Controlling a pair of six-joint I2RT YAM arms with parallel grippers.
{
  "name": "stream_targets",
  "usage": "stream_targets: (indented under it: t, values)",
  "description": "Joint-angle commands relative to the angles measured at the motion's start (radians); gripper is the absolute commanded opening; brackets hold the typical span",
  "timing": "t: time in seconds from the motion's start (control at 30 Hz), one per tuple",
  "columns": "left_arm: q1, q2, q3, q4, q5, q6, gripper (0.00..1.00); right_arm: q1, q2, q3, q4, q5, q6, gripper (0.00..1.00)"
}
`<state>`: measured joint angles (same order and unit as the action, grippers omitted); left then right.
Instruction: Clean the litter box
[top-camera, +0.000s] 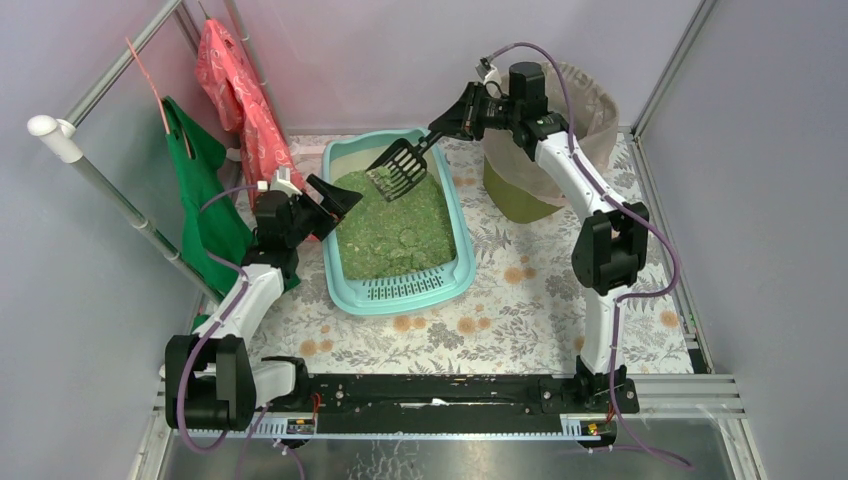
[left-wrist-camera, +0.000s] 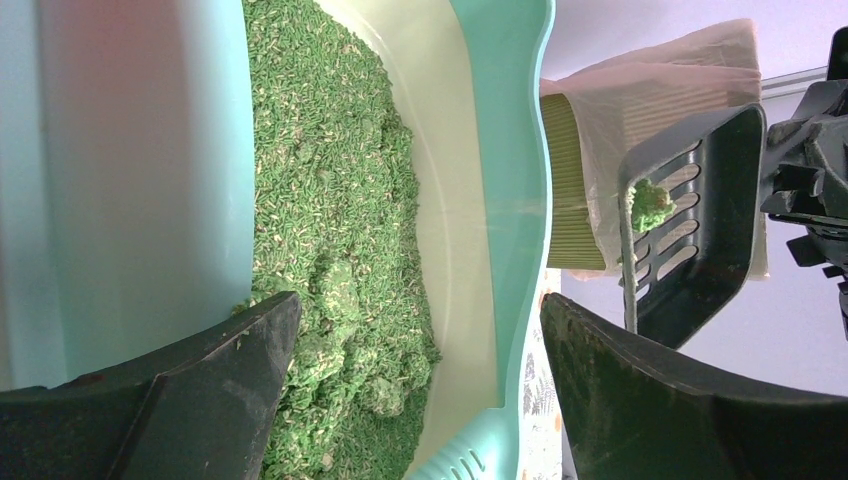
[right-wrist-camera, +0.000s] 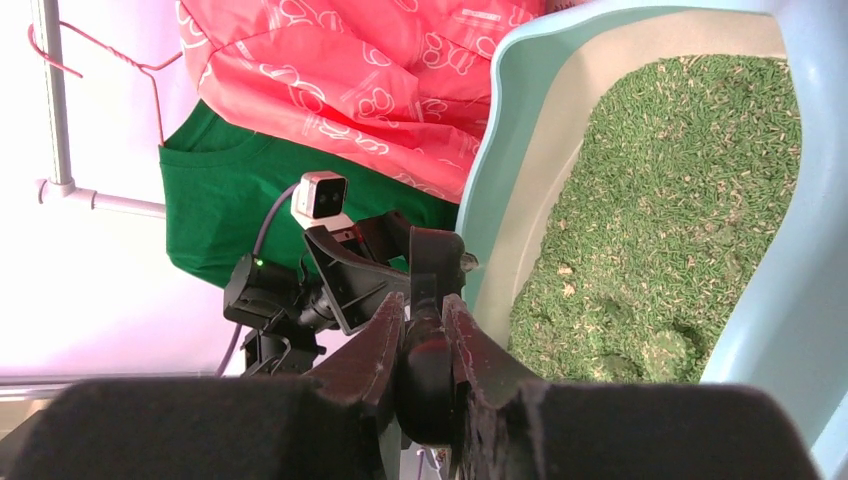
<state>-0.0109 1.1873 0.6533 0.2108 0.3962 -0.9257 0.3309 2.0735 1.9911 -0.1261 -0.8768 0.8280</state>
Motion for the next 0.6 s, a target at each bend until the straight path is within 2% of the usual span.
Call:
stream_targets:
  t: [0.0,0.13,0.23,0.3,0.37,0.47,0.57]
  values:
    - [0.009,0.012,-0.031,0.011,0.004,-0.004,0.99,-0.020,-0.078,-0.034,0.085,0.001,0.014,0.00]
    - [0.009,0.012,-0.015,-0.018,0.002,0.013,0.99,-0.016,-0.063,0.013,0.031,-0.039,-0.028,0.00]
    - [0.009,0.007,-0.017,-0.014,0.006,0.009,0.99,-0.039,-0.091,-0.024,0.081,0.000,-0.008,0.00]
    - [0.010,0.012,-0.017,-0.012,0.004,0.009,0.99,-0.009,-0.054,0.024,0.039,-0.047,-0.023,0.00]
    - [0.010,0.016,-0.019,-0.004,0.007,0.005,0.99,-0.015,-0.056,0.029,-0.008,-0.030,-0.056,0.00]
    - [0.009,-0.001,-0.015,-0.022,0.006,0.012,0.99,-0.051,-0.089,-0.069,0.161,-0.018,0.046,0.00]
    - [0.010,0.013,-0.018,-0.023,-0.002,0.015,0.99,0.009,-0.037,0.046,-0.016,-0.031,-0.038,0.00]
